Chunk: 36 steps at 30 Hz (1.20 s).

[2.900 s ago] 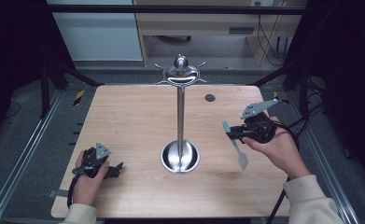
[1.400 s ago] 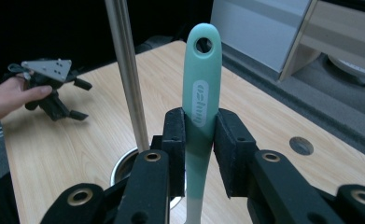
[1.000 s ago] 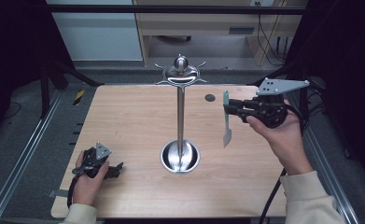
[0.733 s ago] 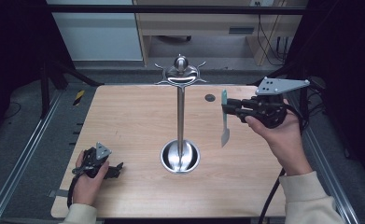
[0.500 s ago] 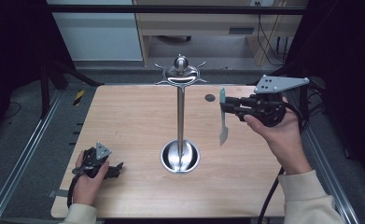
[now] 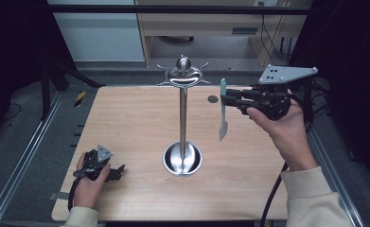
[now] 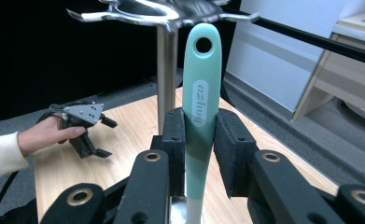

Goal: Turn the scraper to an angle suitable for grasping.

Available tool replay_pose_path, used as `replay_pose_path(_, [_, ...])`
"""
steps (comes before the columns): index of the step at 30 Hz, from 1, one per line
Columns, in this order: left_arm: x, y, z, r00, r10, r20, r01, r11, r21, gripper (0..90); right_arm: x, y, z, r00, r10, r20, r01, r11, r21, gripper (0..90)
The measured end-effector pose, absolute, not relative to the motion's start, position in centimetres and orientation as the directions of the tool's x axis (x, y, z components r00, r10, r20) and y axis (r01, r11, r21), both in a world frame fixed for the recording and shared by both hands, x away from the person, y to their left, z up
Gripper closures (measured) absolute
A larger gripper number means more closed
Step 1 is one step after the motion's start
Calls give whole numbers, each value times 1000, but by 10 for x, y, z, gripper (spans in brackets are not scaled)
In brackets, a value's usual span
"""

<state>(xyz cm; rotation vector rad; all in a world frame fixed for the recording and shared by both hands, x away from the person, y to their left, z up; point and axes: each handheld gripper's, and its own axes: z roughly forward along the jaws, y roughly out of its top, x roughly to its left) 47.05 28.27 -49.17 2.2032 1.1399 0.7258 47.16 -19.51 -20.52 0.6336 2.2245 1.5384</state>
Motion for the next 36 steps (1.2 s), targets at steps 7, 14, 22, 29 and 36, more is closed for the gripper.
replay_pose_path(7, [471, 283, -491, 496, 843, 209, 546, -489, 680, 29, 470, -184, -202, -845, 532, -52, 150, 330, 932, 746])
replay_pose_path(14, [470, 283, -491, 495, 843, 209, 546, -489, 681, 29, 471, -178, -201, -853, 520, -48, 149, 330, 932, 746])
replay_pose_path(22, [470, 283, -491, 496, 843, 208, 546, -489, 681, 29, 472, -181, -201, -856, 516, -36, 153, 320, 935, 746])
replay_pose_path(29, [470, 282, -491, 495, 844, 209, 545, -488, 682, 29, 472, -180, -201, -858, 512, -33, 158, 325, 933, 746])
replay_pose_path(36, [470, 282, -491, 496, 843, 208, 545, -489, 681, 29, 473, -179, -200, -858, 512, -31, 162, 328, 931, 746])
